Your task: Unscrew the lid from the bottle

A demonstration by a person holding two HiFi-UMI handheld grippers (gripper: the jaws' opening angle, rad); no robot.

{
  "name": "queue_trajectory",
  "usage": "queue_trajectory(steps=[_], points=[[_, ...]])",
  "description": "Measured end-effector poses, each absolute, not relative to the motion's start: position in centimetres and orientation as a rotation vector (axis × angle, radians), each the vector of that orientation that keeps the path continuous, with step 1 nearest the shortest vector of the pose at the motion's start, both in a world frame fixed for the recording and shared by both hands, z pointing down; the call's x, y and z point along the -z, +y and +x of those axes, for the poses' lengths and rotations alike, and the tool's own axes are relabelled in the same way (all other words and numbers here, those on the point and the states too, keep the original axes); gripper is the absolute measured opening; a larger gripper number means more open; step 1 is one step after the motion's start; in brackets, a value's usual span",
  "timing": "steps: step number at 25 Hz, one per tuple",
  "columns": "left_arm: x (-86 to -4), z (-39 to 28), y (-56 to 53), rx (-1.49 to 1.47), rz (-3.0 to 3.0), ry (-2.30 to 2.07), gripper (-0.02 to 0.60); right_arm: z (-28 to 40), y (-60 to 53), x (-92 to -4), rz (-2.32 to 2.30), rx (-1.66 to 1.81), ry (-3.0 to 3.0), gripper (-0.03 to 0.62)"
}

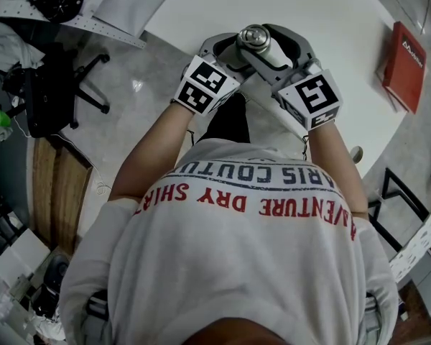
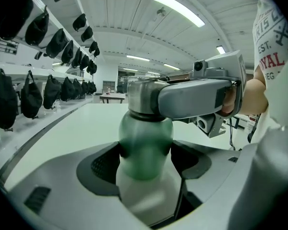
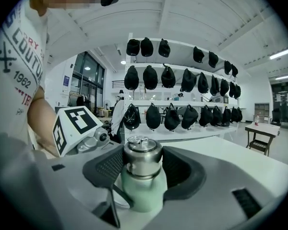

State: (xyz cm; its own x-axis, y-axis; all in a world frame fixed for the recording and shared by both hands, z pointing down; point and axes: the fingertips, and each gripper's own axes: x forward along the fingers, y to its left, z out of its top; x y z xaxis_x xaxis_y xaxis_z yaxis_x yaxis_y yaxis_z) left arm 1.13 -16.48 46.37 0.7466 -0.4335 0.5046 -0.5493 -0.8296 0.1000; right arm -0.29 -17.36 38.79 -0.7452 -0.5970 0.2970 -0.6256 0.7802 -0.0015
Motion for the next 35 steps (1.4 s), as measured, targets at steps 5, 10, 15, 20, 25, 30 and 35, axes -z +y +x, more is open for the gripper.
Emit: queue_trajectory(steps=[5,10,15,20,25,30,35], points=[[-46.4,1.1,-16.3,-0.734,2.739,-0.672,0.348,-0.4,-17.1,-38.8,0.814,-0.106,-2.698,0.253],[-46.5,1.1,-16.0,-0.81,2.794,-0.527,0.342,-0.4,-16.9,-38.7,0.688,-0.099,-2.719,0.253],[-46.6,0.7,-16.1,-0.867,2.835,-0.352,0.341,-0.9,-16.9,-38.5,0.575,-0.124,-2.744,0.253],[-46.6,0.5,-16.1,-0.916,2.875,-0.169,0.341,-1.1,-16.9,-38.4,0.482,-0.131,-2.752,0.253],[-46.6,0.4,-16.2,-0.966,2.899,0.005,0.341,-1.2,-17.0,-38.4,0.415,-0.126,-2.764,0.253],[-46.7,0.5,-16.1,-0.996,2.896,0.091,0.342,-1.2,-16.9,-38.4,0.366,-0.108,-2.77,0.253],[-46.7,0.4,-16.2,-0.968,2.858,0.067,0.344,-1.2,-17.0,-38.1,0.375,-0.132,-2.782,0.253]])
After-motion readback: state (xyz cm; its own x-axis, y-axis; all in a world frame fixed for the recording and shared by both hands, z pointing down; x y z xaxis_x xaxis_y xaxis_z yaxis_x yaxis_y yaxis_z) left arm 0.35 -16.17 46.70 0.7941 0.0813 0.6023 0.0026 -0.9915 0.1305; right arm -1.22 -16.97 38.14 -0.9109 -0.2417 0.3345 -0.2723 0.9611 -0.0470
